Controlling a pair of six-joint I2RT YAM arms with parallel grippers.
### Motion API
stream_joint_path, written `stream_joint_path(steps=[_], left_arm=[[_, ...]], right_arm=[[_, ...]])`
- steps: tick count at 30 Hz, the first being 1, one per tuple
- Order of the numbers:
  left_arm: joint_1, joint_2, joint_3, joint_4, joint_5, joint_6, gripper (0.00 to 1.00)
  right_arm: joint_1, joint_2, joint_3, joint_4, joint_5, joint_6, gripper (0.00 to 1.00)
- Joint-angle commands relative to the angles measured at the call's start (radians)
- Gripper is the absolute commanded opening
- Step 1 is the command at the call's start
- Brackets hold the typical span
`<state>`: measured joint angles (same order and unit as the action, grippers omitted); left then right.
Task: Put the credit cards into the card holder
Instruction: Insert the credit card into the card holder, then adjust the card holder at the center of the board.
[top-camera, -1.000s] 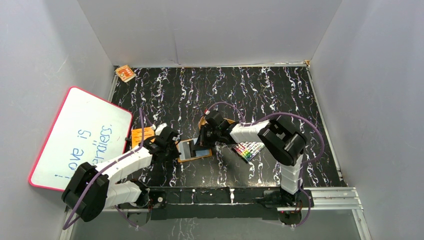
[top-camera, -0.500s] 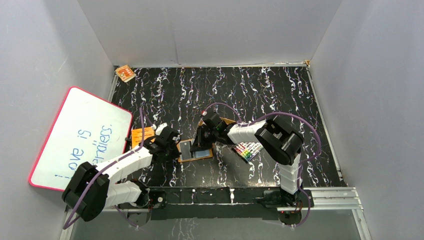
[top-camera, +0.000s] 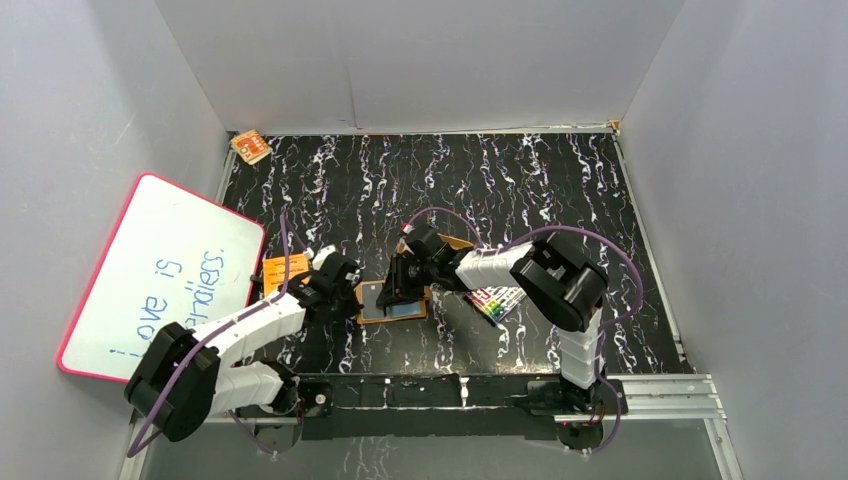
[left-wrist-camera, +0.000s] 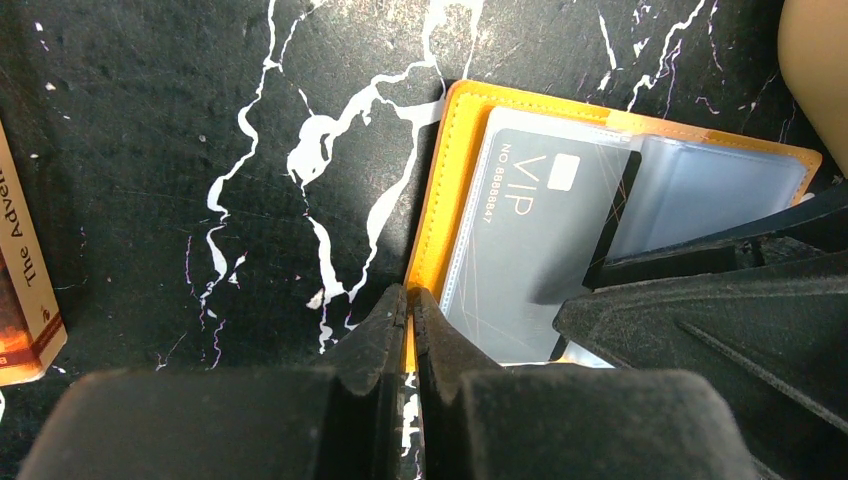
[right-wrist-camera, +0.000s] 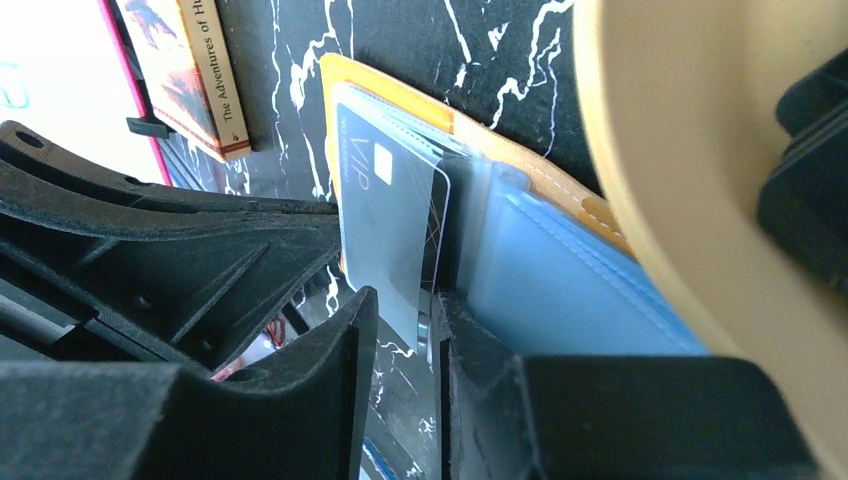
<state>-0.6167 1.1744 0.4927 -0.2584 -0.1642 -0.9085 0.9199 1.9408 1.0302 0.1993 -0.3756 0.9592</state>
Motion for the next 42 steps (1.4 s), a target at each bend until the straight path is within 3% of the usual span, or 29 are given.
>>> stream_joint_path(steps=[1,7,12,18,22,28,31,42], left_arm=[[-0.003,0.019,-0.027,-0.036,0.056,-0.005,0.01],[-0.003,-0.043,-0.011,-0.12,-0.02,-0.015,0.07],[-0.004,-0.089,0.002,-0.156,-0.026,-0.013,0.22],[-0.005,-0.174,0.038,-0.219,-0.012,-0.007,0.52],[-0.005,-0.225,0.079,-0.236,0.009,0.012,0.62],[-0.006,-0.197,0.126,-0.172,0.066,0.033,0.75],[-0.006,-0.209,0.122,-0.13,0.08,0.039,0.87],[-0.006,-0.241,0.113,-0.05,0.131,0.1,0.9]], right_arm=[[0.031,-0.031,-0.012,-0.042,-0.012,-0.013,0.37],[0.031,-0.153,-0.056,-0.157,0.085,-0.036,0.54],[0.031,-0.26,-0.118,-0.198,0.131,-0.043,0.59],[0.029,-0.407,-0.178,-0.317,0.257,-0.091,0.57],[0.015,-0.455,-0.219,-0.328,0.323,-0.124,0.52],[-0.009,-0.402,-0.207,-0.261,0.298,-0.131,0.48],[-0.011,-0.359,-0.192,-0.245,0.319,-0.137,0.49],[-0.005,-0.299,-0.267,-0.106,0.275,-0.109,0.47]])
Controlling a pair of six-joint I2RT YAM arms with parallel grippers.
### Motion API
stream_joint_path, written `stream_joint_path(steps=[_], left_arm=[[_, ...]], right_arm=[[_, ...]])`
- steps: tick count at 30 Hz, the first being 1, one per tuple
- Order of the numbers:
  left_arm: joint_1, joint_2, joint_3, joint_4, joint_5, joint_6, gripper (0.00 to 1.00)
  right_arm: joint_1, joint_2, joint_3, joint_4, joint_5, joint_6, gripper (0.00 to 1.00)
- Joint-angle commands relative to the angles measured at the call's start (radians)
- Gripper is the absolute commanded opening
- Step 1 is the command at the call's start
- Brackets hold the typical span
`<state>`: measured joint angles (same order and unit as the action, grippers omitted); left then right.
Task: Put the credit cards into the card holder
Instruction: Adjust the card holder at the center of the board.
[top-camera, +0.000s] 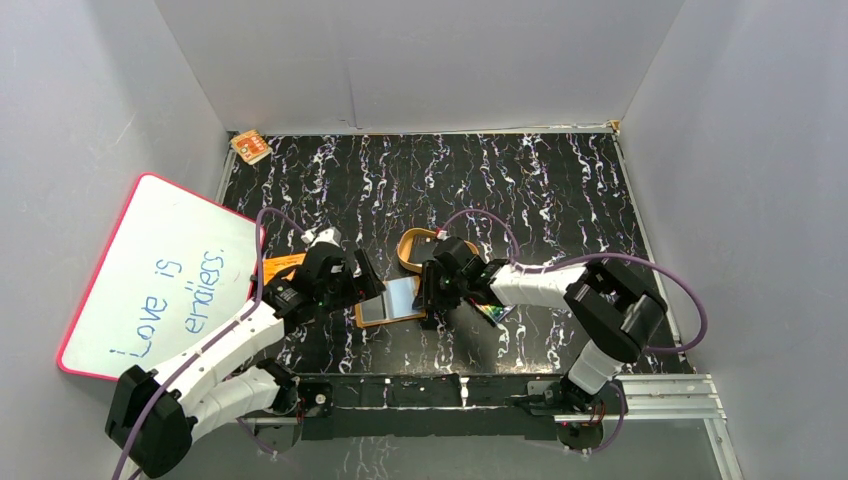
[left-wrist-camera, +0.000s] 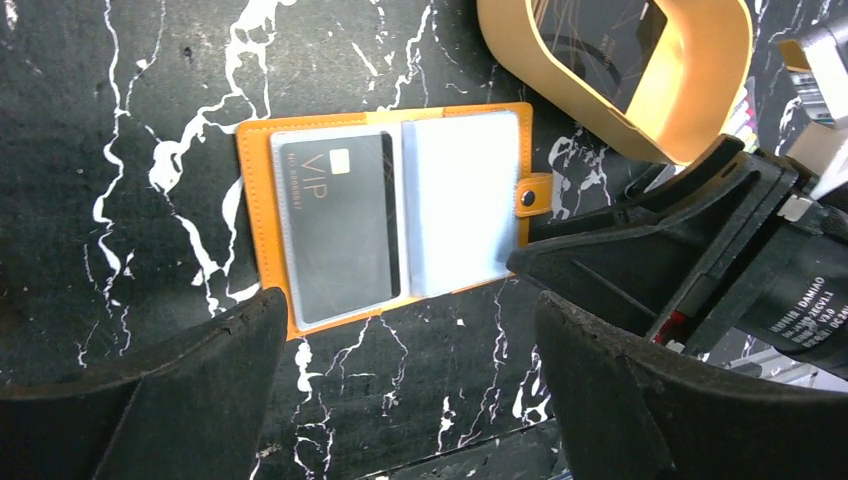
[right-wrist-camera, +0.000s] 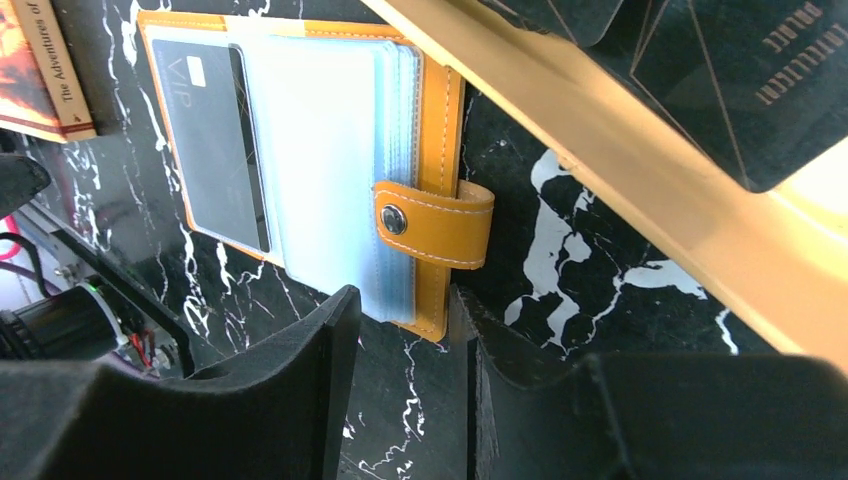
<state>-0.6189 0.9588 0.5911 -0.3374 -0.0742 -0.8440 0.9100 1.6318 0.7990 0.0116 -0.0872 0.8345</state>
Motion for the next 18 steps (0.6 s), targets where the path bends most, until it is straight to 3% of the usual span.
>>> stream_joint_path(steps=[1,10,18], left_arm=[[-0.003,-0.026,0.008,0.039,0.048,0.036,0.9],[-0.003,0.033,-0.006,0.099,0.13,0.054,0.86],[-0.005,0.138,0.049,0.139,0.173,0.087,0.83]], right_arm=[[0.01,0.009,-0.04,0.087,-0.013,0.023,0.46],[0.094,-0.036,-0.085,0.098,0.022,0.091,0.45],[0.091,-0.246,-0.11,-0.049,0.165,0.066,0.46]])
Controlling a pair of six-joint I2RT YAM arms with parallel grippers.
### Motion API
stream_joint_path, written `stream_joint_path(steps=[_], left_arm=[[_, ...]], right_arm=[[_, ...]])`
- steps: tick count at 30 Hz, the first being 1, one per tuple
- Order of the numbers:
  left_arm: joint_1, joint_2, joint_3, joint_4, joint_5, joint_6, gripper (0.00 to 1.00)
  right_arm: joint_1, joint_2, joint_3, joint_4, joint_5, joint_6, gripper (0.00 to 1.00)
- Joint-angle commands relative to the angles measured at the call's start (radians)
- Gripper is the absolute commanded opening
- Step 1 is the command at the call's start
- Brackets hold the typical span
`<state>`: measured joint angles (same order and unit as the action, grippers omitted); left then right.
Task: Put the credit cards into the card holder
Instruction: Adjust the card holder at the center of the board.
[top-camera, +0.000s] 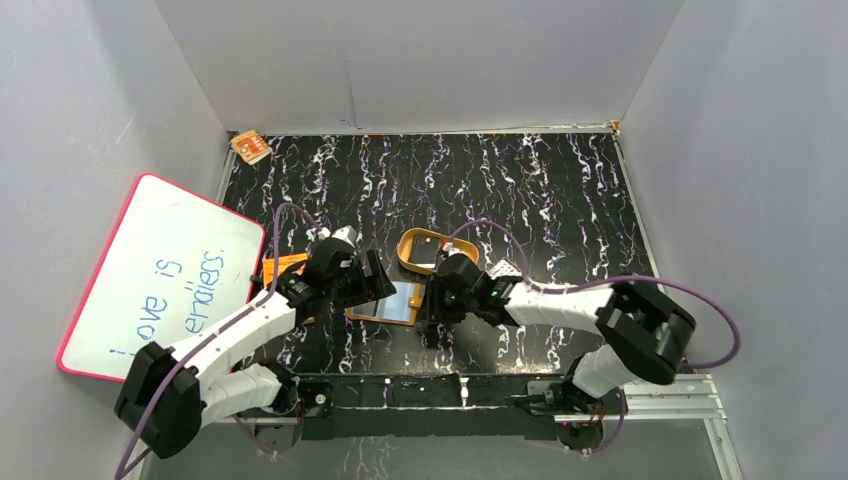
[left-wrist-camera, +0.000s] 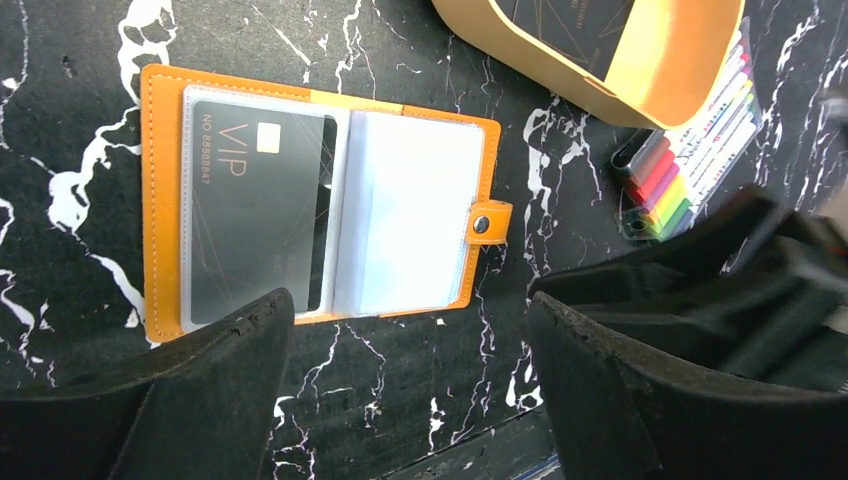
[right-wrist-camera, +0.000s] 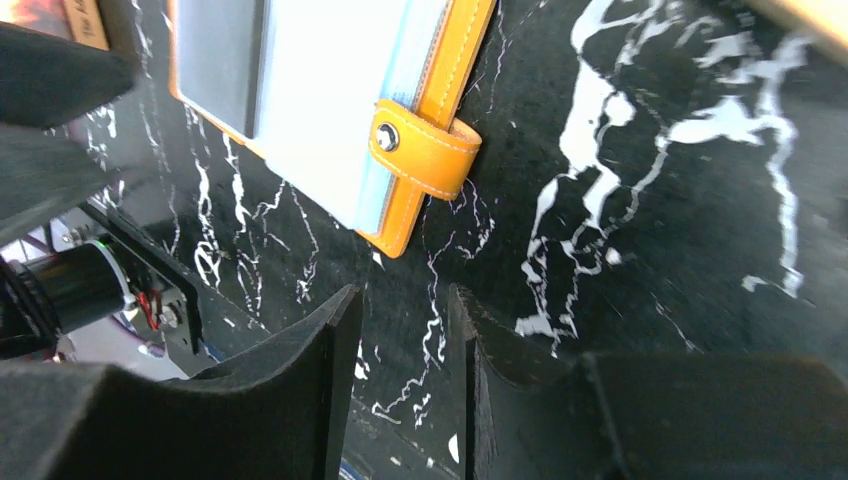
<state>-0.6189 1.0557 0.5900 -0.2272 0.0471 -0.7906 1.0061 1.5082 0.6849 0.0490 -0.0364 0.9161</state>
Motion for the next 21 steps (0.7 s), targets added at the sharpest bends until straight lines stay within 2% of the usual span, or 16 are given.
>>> stream_joint_path(steps=[1,9,14,21], left_arm=[[-0.005,0.062,0.06,0.034,0.054,0.039,0.82],[-0.044,0.252,0.119,0.002,-0.031,0.12,0.71],[-0.079,0.353,0.165,-0.014,-0.136,0.158,0.71],[-0.12,0.434,0.204,-0.025,-0.188,0.182,0.72]], right_arm=[[-0.008,-0.145,0.004,-0.115,0.134,-0.018,0.46],[-0.04,-0.219,-0.007,-0.178,0.147,-0.066,0.43],[-0.04,-0.2,0.012,-0.173,0.126,-0.08,0.42],[-0.041,-0.208,0.031,-0.187,0.138,-0.102,0.42]])
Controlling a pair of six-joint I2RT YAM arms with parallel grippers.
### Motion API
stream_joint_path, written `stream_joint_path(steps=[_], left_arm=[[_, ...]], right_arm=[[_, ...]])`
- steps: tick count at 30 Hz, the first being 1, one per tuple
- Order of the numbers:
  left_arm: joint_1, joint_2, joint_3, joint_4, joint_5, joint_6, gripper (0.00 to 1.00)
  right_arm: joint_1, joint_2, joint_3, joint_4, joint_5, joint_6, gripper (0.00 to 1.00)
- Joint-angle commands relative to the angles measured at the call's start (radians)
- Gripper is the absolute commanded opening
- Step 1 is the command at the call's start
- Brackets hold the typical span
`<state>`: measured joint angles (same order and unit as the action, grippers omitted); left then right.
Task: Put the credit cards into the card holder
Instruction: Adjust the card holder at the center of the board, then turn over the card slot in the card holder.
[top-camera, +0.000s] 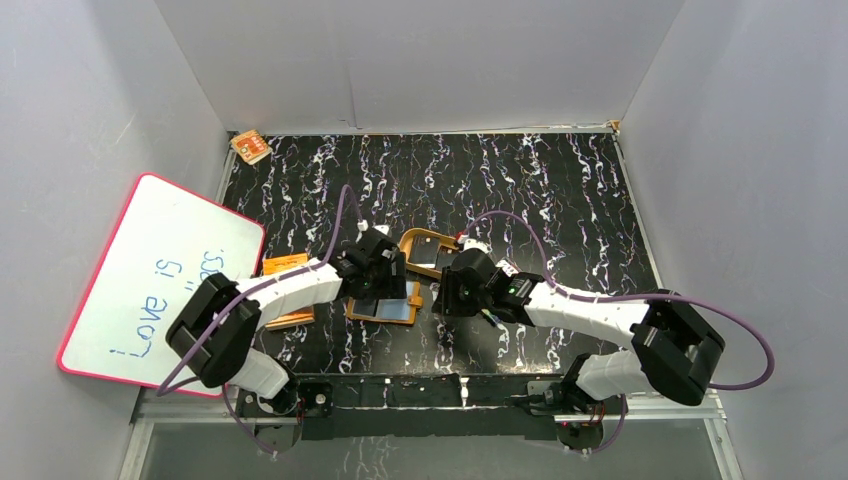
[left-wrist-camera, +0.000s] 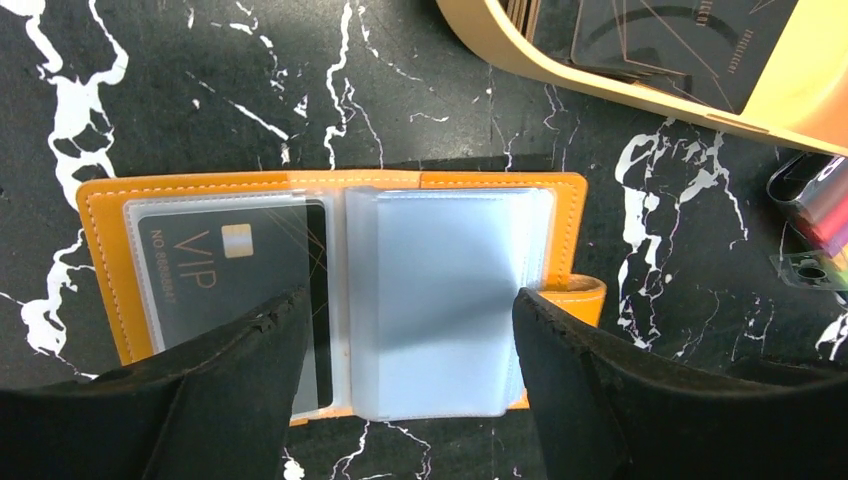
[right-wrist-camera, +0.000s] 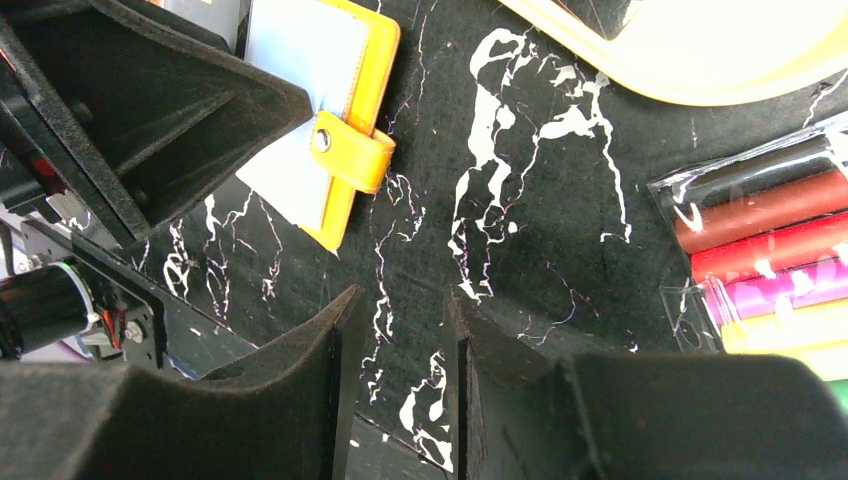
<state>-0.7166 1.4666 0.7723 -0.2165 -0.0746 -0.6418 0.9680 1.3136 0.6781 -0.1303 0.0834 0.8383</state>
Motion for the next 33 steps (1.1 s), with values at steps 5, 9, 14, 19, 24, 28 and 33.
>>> stream_joint_path(steps=[5,9,14,19,24,28,33], left_arm=[[-0.033,0.054,-0.008,-0.052,-0.091,0.01,0.61],[-0.033,0.06,-0.033,-0.057,-0.107,-0.011,0.51],[-0.032,0.078,-0.051,-0.057,-0.115,-0.031,0.38],[-0.032,0.097,-0.076,-0.054,-0.117,-0.06,0.22],[-0.033,0.094,-0.09,-0.053,-0.124,-0.077,0.1],[-0.033,0.089,-0.098,-0.053,-0.123,-0.089,0.05],[-0.033,0.086,-0.107,-0.045,-0.114,-0.104,0.01]], right_arm=[[-0.002,-0.031,0.038,-0.018,0.031,-0.032,0.42],[-0.002,-0.032,0.037,-0.019,0.028,-0.034,0.42],[-0.003,-0.02,0.046,-0.013,0.008,-0.043,0.41],[-0.003,0.014,0.071,0.002,-0.048,-0.063,0.41],[0.0,0.067,0.089,0.054,-0.128,-0.064,0.38],[0.009,0.124,0.127,0.087,-0.161,-0.053,0.36],[0.009,0.194,0.16,0.182,-0.206,0.016,0.28]])
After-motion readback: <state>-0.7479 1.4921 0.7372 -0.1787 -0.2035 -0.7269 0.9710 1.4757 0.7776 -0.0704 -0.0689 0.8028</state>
